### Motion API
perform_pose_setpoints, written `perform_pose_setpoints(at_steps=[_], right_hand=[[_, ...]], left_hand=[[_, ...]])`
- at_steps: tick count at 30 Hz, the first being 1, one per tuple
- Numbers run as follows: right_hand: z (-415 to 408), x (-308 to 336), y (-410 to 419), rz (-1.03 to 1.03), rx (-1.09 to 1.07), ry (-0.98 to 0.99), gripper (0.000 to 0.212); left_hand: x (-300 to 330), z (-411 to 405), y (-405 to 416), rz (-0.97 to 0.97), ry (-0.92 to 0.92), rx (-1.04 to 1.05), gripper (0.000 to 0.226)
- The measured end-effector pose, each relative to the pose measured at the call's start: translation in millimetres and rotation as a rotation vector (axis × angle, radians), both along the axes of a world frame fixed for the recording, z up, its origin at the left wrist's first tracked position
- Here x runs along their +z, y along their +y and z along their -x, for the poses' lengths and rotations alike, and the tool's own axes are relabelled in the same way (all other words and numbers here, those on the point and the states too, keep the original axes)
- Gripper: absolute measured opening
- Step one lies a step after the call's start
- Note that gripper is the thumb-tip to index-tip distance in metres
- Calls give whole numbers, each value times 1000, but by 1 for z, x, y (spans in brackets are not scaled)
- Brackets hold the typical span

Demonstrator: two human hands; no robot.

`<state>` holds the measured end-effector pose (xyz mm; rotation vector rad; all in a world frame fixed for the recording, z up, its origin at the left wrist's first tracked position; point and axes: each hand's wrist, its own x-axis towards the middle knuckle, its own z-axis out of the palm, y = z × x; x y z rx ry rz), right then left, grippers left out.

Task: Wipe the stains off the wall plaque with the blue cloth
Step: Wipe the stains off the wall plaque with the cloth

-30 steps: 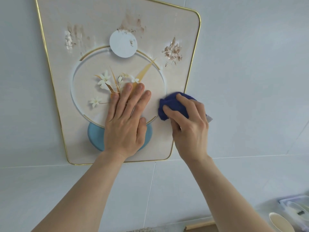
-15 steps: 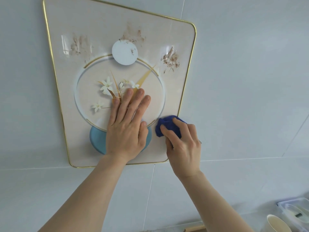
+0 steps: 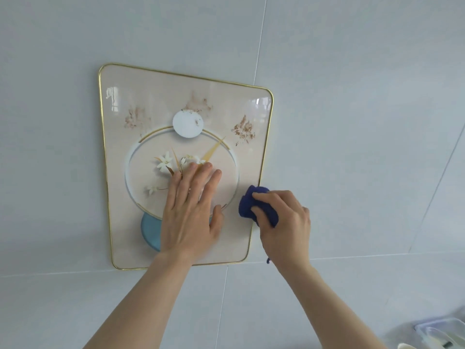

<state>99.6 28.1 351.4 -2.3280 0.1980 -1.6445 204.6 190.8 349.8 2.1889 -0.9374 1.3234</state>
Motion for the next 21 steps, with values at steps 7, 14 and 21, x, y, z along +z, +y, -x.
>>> perform_pose_setpoints(at_steps=[7, 14, 21], right_hand=[[-26, 90, 7, 162, 13, -244, 23], [-62, 94, -5, 404, -37, -224, 27], [-76, 100, -6, 416, -39, -306, 32]], left_hand=[[31, -9, -9, -20, -53, 55, 78], [23, -27, -12, -67, -62, 102, 88], [20, -33, -18, -35, -67, 105, 89]])
